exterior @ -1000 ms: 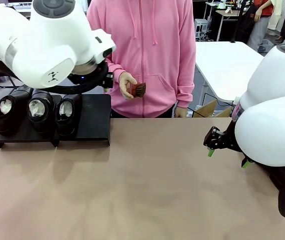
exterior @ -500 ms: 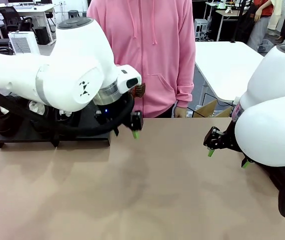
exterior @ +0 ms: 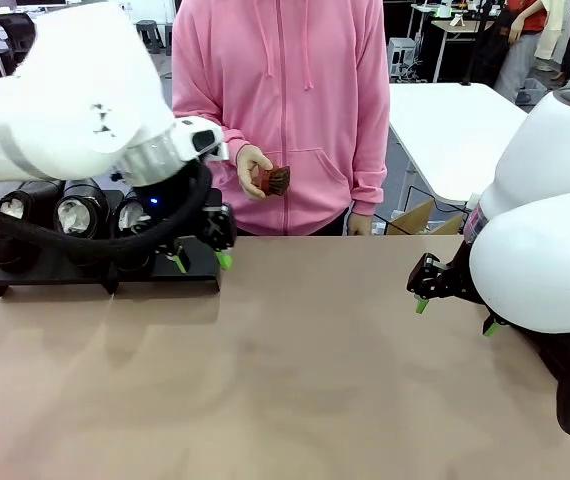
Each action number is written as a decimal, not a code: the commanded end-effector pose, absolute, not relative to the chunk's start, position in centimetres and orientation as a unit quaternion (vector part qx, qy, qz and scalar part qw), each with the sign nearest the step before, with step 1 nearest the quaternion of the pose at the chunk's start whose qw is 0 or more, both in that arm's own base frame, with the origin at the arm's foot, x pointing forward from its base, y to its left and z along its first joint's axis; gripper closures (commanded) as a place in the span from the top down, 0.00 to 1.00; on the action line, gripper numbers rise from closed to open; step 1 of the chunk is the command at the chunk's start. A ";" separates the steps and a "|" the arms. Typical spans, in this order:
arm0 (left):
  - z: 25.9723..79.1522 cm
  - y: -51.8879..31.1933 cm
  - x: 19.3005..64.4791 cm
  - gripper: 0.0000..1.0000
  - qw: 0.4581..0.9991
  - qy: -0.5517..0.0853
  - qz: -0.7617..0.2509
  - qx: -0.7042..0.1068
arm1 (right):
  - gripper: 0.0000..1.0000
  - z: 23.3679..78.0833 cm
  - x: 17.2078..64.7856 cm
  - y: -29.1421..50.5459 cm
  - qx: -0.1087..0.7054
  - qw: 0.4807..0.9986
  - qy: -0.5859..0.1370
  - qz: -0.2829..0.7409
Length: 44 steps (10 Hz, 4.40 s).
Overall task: Organize the shoes by placing them on the stand.
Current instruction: Pick up one Shoe and place it in the middle of the table.
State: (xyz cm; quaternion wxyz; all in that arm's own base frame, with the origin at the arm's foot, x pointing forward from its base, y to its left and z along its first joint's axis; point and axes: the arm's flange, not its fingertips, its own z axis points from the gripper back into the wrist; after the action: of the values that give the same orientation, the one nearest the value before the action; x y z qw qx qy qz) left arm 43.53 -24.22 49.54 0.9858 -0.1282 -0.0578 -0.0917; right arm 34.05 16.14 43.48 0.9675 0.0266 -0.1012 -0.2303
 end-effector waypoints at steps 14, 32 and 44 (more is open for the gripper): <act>49.0 -26.1 43.5 0.69 0.985 -0.049 -0.112 -0.123 | 1.00 40.2 37.5 -2.2 -0.021 0.977 -0.102 0.187; 49.0 -26.1 43.5 0.69 0.985 -0.049 -0.112 -0.123 | 0.54 32.8 42.3 -2.2 -0.056 0.990 -0.036 0.123; 49.0 -26.1 43.5 0.69 0.985 -0.049 -0.112 -0.123 | 0.00 39.7 40.6 1.4 -0.099 0.991 -0.085 -0.003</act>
State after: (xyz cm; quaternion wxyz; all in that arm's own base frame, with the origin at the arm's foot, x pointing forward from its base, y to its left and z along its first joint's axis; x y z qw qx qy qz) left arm 43.45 -26.32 48.79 0.9846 -0.1260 -0.0477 -0.1112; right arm 41.57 -0.61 36.93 0.9934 -0.0696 -0.0679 0.0605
